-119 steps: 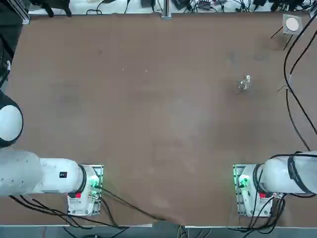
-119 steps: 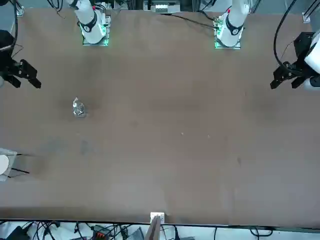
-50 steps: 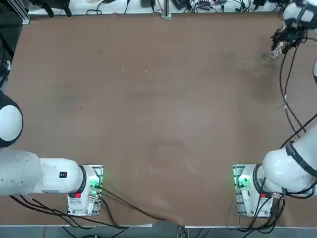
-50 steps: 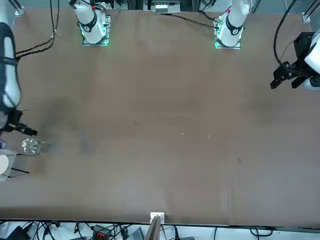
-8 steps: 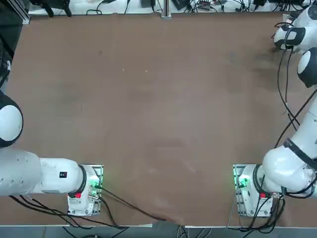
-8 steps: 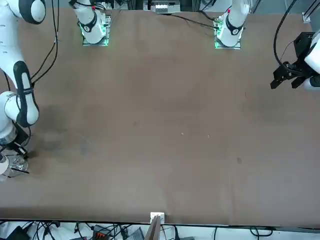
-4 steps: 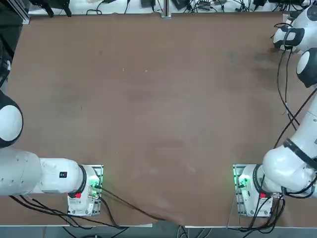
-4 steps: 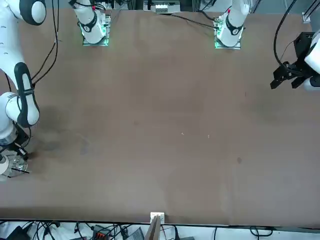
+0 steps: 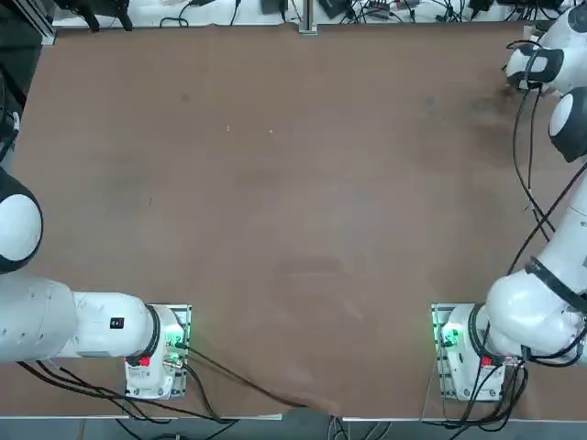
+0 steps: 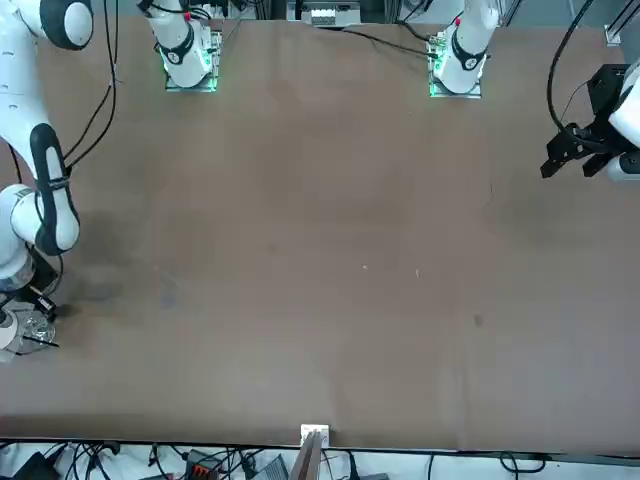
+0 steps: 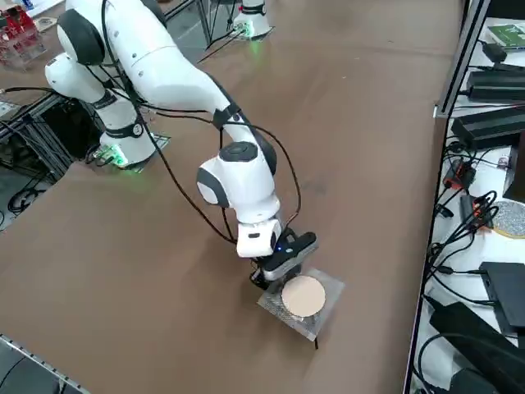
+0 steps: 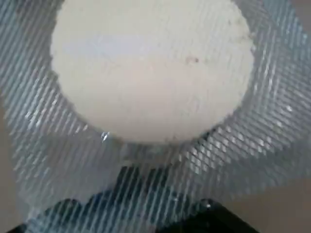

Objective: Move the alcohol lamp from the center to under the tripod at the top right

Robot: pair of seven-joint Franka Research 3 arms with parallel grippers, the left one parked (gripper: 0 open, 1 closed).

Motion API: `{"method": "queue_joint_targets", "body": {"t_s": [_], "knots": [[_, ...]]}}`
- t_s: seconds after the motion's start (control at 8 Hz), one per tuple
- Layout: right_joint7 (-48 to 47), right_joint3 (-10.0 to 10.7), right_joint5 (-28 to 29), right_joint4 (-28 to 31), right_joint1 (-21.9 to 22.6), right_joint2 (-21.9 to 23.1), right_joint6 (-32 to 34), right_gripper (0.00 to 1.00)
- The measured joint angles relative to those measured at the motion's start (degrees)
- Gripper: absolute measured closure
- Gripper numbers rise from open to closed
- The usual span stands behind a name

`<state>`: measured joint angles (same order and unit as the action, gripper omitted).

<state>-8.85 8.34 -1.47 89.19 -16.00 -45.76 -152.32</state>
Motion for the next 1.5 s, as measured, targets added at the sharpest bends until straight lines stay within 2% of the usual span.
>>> {"method": "queue_joint_targets", "body": {"t_s": [0.25,0.5,0.62,0.88,1.0,1.38,1.5], "knots": [[0.0,0.0,0.0,2.8,1.3,6.5,11.1,0.79],[0.3,0.0,-0.1,6.1,2.8,14.7,25.7,0.75],[0.5,-0.1,-0.1,6.7,4.2,19.0,33.5,0.70],[0.6,-0.2,-0.1,7.1,8.2,27.2,44.9,0.61],[0.6,-0.2,0.0,7.2,10.4,31.1,48.9,0.54],[0.9,-0.4,0.0,6.5,15.4,40.4,57.2,0.02],[2.8,-0.4,0.0,5.3,15.8,42.0,59.8,0.01]]}}
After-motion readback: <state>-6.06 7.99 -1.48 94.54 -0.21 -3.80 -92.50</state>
